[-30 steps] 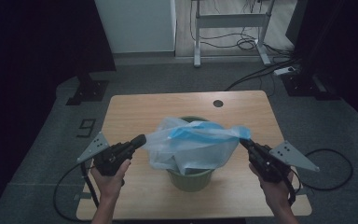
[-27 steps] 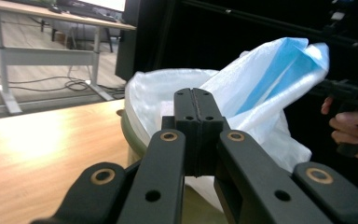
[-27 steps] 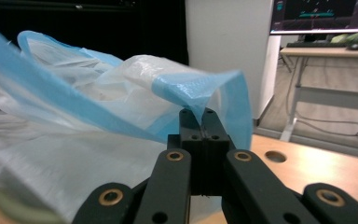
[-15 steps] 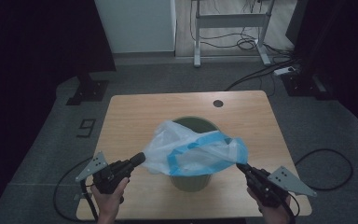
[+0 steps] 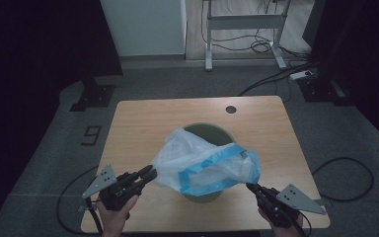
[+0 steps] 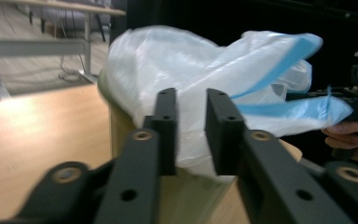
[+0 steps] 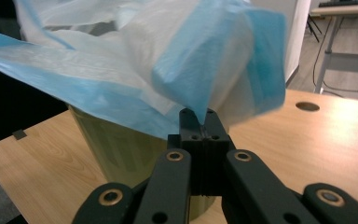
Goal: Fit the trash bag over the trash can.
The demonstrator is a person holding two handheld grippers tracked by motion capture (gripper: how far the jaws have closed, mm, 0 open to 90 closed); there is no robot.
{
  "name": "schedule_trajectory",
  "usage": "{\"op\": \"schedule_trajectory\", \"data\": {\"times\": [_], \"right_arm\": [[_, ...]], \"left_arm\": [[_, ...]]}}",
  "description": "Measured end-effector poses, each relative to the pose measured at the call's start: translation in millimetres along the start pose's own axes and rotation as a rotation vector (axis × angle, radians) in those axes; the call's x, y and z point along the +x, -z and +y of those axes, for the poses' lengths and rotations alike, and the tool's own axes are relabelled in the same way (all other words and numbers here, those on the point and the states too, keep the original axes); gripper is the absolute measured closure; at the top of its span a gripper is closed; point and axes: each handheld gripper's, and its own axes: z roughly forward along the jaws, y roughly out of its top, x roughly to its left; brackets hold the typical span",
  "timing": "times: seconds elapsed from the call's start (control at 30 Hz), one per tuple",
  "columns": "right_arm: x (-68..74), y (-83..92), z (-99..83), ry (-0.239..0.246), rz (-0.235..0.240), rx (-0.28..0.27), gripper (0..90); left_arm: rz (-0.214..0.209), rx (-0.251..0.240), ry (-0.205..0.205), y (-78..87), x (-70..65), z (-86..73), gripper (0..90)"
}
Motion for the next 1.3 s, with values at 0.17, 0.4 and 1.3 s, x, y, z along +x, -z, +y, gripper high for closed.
{"op": "schedule_trajectory", "data": {"times": [0.17, 0.4, 1.3], "right_arm": [[0.5, -2.0, 6.3, 0.008, 0.0, 0.0, 89.3], [0.0, -4.4, 9.4, 0.013, 0.003, 0.003, 89.3], [-25.3, -8.5, 13.2, -0.01, -0.064, 0.023, 89.3]], "left_arm": [[0.039, 0.017, -0.086, -6.3, -11.4, 21.1, 47.6], [0.001, 0.098, -0.181, -28.6, -8.6, 44.4, 25.3], [0.042, 0.047, -0.026, -62.4, 22.6, 53.8, 89.7]]}}
